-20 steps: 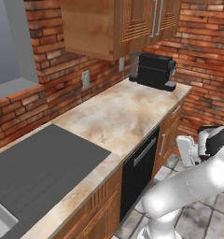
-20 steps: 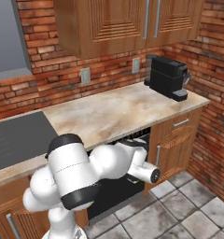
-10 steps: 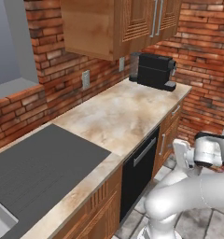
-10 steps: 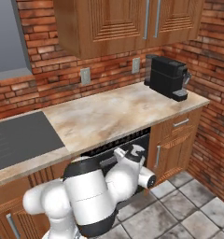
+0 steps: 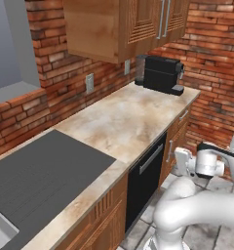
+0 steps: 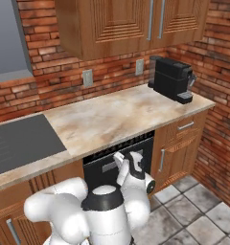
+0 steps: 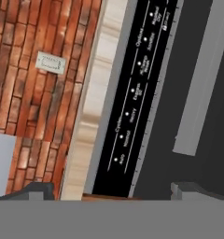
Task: Open the dishwasher door and pull out the top rack.
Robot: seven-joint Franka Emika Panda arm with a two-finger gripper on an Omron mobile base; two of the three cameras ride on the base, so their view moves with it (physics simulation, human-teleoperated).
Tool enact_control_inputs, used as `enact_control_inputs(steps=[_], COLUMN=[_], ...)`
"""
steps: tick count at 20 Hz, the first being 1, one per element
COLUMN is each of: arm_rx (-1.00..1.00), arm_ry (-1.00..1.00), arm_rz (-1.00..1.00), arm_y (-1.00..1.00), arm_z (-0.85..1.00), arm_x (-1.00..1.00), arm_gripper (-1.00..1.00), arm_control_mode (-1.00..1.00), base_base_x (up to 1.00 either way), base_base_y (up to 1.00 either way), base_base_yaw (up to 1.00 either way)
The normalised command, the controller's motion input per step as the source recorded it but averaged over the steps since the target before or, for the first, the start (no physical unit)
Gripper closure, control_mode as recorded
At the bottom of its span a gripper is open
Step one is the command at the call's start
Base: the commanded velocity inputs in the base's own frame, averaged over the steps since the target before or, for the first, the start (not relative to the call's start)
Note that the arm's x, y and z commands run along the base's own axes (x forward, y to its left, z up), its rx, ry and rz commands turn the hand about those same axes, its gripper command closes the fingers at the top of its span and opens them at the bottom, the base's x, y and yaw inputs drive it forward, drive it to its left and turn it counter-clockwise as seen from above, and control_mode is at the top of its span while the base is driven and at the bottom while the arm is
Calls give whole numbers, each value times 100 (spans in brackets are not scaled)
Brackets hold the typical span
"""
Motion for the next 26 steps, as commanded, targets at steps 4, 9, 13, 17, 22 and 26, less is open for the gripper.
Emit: enact_control_inputs(steps=[4,9,13,17,22,26], arm_rx=[0,0,1,2,2,3], arm_ry=[-2,0,0,0,0,0], arm_rz=[3,2,2,2,2,2], arm_y=[11,12,9,3,0,0], arm_z=[-18,-23,-27,-28,-27,-24], arm_x=[23,25,24,17,12,15], arm_gripper=[-100,-100,-100,-100,-100,-100], arm_control_mode=[-100,-100,-100,-100,-100,-100], base_base_x=[0,0,0,0,0,0], base_base_y=[0,0,0,0,0,0], base_base_yaw=[0,0,0,0,0,0])
